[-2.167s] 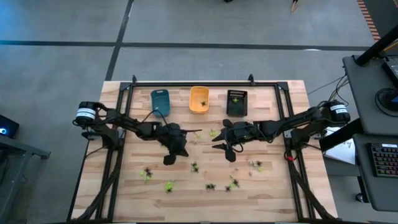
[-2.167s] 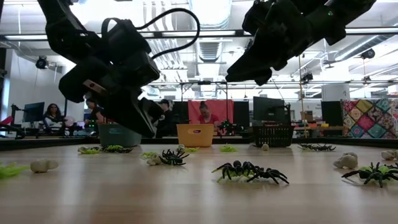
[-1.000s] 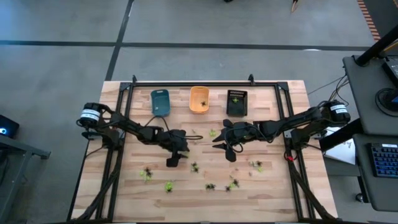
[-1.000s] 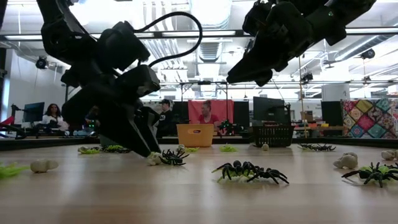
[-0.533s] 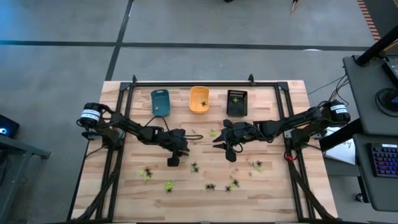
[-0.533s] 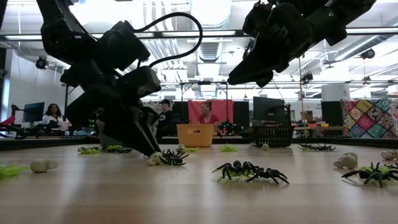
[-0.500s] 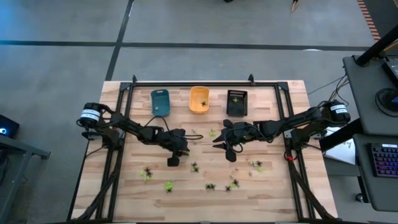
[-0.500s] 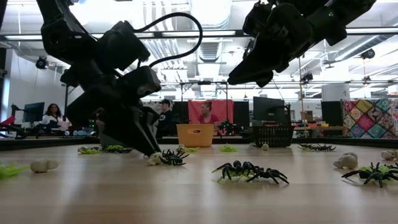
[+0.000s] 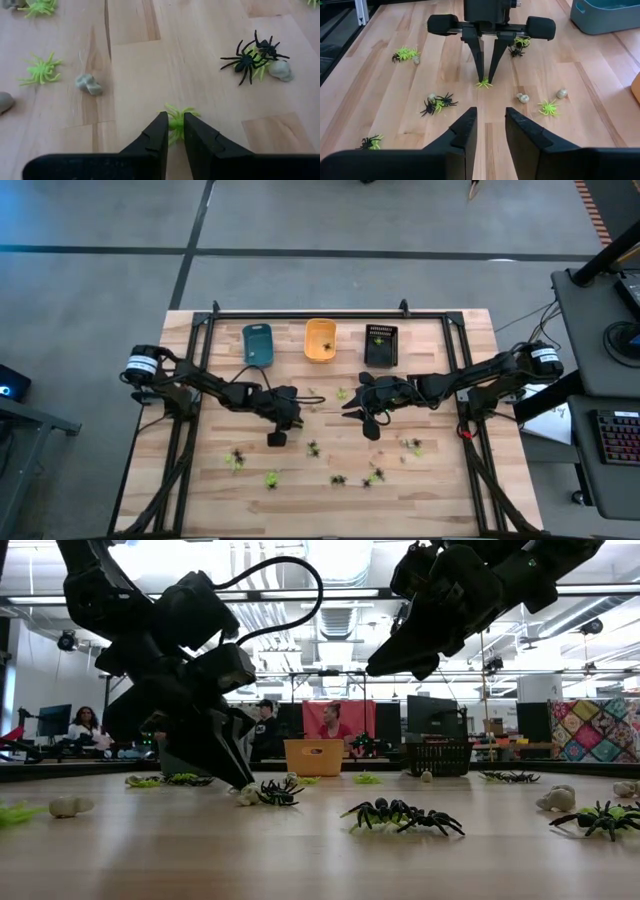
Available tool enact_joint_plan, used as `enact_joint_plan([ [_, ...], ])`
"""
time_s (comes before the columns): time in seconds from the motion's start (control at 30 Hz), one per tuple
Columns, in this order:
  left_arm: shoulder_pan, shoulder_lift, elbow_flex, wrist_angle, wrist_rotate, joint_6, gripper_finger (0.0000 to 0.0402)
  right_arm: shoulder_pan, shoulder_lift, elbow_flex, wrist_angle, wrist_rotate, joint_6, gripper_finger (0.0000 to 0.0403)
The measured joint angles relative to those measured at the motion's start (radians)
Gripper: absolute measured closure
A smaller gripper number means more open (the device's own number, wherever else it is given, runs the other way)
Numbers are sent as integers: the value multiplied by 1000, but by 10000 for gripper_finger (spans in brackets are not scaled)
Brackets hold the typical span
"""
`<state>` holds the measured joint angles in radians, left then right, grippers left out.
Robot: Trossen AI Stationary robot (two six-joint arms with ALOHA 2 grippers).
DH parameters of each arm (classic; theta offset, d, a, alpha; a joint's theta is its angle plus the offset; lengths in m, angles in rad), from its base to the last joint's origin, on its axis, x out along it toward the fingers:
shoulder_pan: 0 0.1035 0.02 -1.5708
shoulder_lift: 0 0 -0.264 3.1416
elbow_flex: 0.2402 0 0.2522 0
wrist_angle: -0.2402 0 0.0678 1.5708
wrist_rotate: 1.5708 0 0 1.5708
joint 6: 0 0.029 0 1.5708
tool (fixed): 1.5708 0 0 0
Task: Sort Halloween decoration
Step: Put the green spider toy into the black bin
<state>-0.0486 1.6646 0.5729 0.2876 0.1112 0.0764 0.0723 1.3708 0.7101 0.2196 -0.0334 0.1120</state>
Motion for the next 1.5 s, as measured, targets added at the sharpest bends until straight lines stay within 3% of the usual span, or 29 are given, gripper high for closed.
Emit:
enact_joint_plan([
  [0.43,18,-62,-1,28,2,83,365,0,5,0,11,10,7,317],
  [0.63,36,-82,-1,53,2,103,365,0,70,0,109,11,90,325],
  [0.83,34,-84,-1,-27,45,101,365,0,152,13,130,10,293,324],
  [1.03,32,-82,-4,-60,58,149,365,-1,251,104,106,-53,492,332],
  [1.17,31,-83,-5,-59,88,157,365,0,315,212,-21,-79,576,337],
  [1.3,30,-79,-12,-65,116,171,365,-1,377,320,-170,-68,585,340],
  [1.5,30,-79,-26,-66,116,187,365,-1,463,432,-215,-45,590,340],
])
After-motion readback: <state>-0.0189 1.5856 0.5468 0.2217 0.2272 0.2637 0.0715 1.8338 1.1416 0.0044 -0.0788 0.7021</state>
